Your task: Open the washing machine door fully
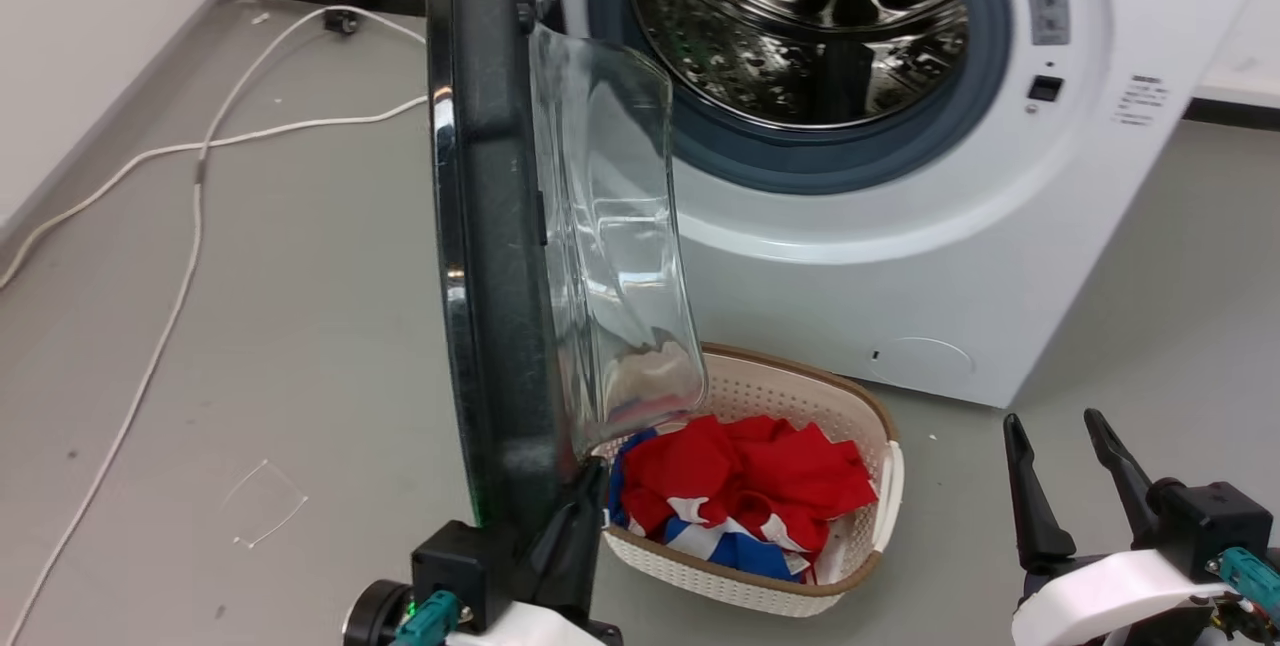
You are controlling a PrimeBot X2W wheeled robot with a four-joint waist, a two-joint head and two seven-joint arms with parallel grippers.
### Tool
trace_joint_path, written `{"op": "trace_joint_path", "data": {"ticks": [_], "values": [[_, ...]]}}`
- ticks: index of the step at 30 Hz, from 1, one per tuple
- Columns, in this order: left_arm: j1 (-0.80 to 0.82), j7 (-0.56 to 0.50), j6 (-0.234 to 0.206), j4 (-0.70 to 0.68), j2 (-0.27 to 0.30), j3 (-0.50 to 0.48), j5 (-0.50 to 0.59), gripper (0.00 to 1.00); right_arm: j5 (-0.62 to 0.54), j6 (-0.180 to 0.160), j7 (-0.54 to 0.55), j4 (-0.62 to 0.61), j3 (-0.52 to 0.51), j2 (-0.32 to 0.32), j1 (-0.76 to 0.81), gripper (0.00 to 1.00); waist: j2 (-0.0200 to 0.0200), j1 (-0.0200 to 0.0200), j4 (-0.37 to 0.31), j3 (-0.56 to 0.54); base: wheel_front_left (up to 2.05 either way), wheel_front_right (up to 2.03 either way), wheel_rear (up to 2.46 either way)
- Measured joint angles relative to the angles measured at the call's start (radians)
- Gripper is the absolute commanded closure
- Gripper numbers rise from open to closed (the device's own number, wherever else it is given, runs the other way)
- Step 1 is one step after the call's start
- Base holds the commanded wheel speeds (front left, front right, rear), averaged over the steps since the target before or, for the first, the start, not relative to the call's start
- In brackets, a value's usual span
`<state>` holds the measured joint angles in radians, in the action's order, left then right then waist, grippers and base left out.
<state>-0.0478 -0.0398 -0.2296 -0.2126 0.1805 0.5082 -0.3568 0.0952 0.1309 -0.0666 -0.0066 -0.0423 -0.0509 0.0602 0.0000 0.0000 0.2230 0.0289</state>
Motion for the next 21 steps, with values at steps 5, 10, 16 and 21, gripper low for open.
{"op": "trace_joint_path", "data": {"ticks": [5,10,16,21], "values": [[-0.016,0.009,-0.026,-0.011,0.007,-0.033,-0.008,1.0,-0.007,0.0,0.013,-0.022,-0.004,0.0,0.003,0.0,0.0,0.0,0.053,0.002,0.0,0.0,0.0],[-0.029,0.046,-0.061,-0.014,0.031,-0.121,-0.03,1.0,-0.009,0.0,0.016,-0.039,-0.002,0.0,0.001,0.0,0.0,0.0,0.079,0.018,0.0,0.0,0.0],[-0.031,0.097,-0.08,0.009,0.08,-0.257,-0.073,1.0,-0.009,0.0,0.023,-0.056,0.002,-0.001,-0.005,0.0,0.0,0.0,0.081,0.038,0.0,0.0,0.0],[-0.027,0.139,-0.079,0.039,0.13,-0.365,-0.117,1.0,-0.007,0.0,0.029,-0.065,0.004,-0.008,-0.016,0.0,0.0,0.0,0.069,0.058,0.0,0.0,0.0]]}}
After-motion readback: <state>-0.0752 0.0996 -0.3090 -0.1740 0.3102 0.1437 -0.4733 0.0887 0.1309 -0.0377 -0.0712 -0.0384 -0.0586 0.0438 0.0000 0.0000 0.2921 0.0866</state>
